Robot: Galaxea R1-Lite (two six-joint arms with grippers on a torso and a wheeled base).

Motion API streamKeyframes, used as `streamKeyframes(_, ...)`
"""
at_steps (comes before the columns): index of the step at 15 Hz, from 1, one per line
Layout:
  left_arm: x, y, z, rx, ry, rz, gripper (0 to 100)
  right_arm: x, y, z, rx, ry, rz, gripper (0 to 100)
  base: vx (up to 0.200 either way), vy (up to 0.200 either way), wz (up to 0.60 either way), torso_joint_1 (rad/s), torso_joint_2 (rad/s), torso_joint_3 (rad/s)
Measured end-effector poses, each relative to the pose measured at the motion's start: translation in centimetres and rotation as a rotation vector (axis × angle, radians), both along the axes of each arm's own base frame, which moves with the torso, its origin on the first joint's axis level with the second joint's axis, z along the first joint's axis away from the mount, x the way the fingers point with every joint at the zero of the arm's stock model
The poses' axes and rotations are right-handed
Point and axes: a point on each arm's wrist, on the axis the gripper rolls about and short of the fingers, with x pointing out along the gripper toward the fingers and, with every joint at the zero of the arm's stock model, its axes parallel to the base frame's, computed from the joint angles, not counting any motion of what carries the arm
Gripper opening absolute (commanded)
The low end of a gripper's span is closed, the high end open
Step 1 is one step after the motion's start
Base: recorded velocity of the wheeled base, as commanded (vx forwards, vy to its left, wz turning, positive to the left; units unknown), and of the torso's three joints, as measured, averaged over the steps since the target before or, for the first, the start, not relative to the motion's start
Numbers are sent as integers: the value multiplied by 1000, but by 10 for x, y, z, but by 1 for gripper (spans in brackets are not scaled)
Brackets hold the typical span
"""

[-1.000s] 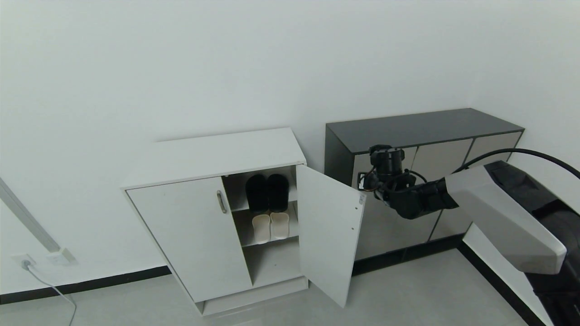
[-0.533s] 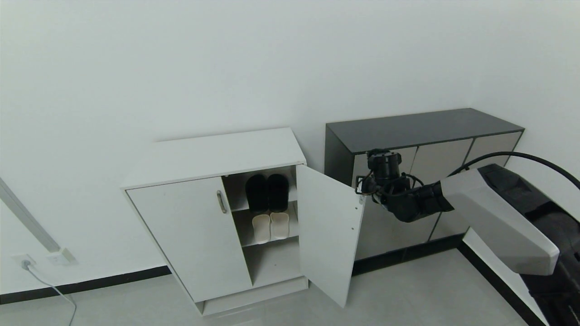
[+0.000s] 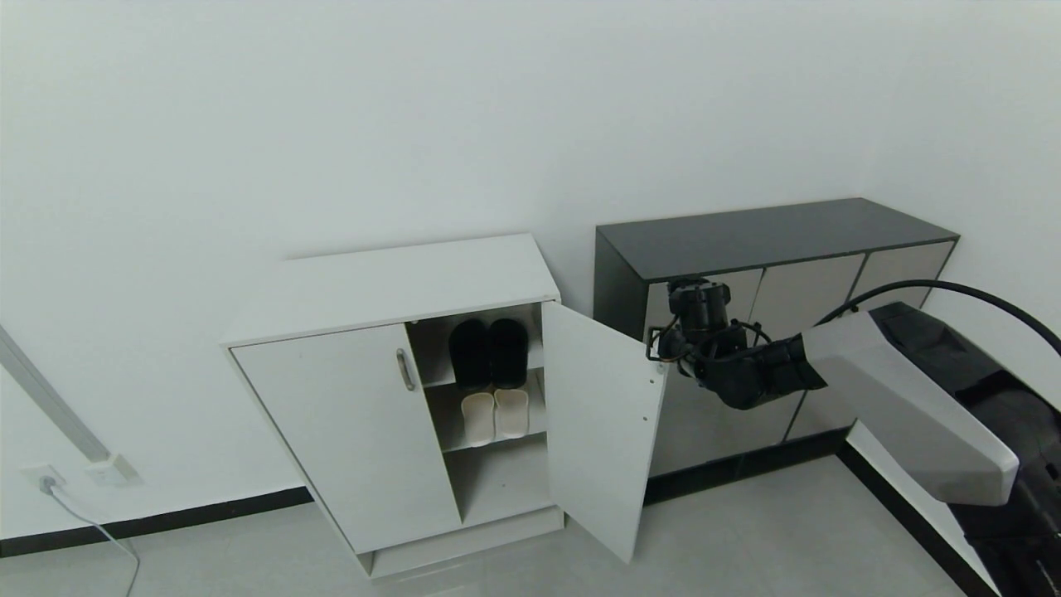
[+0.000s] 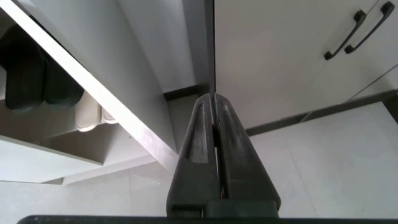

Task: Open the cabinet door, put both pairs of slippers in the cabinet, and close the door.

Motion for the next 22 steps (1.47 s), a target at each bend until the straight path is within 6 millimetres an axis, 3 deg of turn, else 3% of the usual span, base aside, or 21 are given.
streamKeyframes(13,0,0,0,-1,0,1,0,-10,13,-8,-15,54,28,0,0,0,0,0,0,0)
streamKeyframes(18,0,0,0,-1,0,1,0,-52,50,-2,-15,87,119,0,0,0,0,0,0,0)
streamKeyframes(22,0,0,0,-1,0,1,0,-108,89,14,-3,78,249,0,0,0,0,0,0,0)
